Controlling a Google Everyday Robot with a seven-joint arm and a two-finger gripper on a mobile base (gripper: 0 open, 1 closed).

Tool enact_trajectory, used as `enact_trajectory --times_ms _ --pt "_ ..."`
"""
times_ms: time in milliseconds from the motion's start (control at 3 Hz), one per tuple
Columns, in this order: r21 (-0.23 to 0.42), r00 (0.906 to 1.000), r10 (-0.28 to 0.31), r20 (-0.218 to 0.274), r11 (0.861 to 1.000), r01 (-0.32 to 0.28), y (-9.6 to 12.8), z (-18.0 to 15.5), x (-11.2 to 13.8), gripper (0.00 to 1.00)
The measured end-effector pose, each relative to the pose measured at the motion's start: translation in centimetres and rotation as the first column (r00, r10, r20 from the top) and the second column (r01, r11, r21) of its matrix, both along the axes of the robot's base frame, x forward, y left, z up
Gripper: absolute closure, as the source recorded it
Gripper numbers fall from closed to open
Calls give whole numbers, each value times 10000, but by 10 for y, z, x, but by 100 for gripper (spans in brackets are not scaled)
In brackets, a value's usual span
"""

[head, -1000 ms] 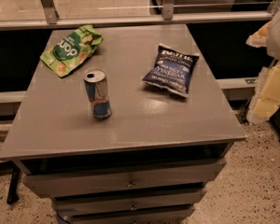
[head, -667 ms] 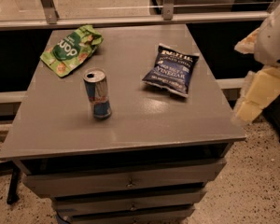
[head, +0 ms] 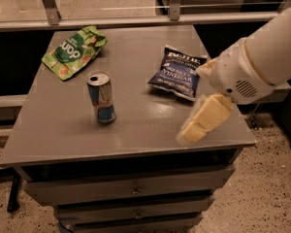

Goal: Knock redbull can over

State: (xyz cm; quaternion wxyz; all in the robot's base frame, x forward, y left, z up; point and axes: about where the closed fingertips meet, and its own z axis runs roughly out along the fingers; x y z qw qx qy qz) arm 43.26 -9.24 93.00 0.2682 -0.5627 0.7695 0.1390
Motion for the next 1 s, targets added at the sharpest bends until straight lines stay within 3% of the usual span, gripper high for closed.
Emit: enact_trajectory --times_ms 333,1000 --pt "1594 9989 466 34 9861 -466 67 -1 -4 0" --pt "1876 9988 474 98 9810 -484 77 7 -5 0"
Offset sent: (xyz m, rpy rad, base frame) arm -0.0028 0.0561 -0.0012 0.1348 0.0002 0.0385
